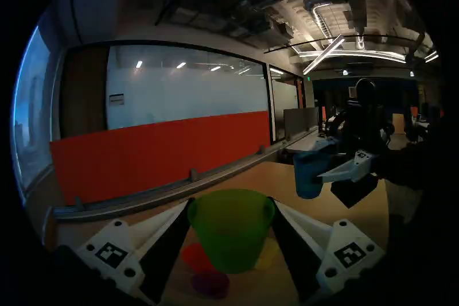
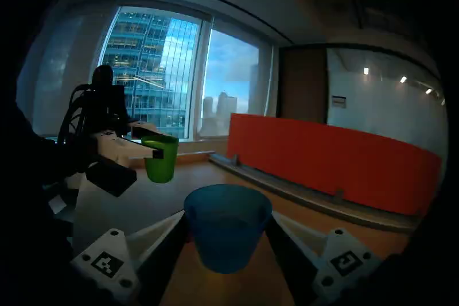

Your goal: Pour water

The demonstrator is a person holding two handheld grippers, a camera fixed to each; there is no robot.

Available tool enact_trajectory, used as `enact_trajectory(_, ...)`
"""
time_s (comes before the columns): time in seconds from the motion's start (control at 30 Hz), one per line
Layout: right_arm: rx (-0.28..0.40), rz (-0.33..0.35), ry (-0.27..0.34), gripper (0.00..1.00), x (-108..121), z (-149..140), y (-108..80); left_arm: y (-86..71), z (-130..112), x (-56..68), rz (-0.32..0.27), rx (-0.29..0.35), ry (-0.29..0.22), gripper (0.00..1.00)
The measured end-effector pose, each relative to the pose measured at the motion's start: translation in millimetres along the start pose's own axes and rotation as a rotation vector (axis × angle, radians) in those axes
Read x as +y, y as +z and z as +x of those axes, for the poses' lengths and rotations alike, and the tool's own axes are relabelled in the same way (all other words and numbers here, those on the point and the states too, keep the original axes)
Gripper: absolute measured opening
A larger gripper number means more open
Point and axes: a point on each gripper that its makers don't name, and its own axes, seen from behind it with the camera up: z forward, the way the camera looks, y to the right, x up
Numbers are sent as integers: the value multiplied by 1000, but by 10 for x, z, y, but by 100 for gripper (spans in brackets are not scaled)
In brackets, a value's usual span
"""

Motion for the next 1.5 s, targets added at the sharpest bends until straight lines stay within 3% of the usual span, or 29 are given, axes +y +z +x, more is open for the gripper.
enact_trajectory(0.7, -96, 9, 10, 89, -23, -406, -32, -103, -738, 138, -30, -147, 22, 90)
enact_trajectory(1.5, -234, 75, 38, 89, -95, -958, 15, -191, -1597, 315, -77, -350, 17, 90)
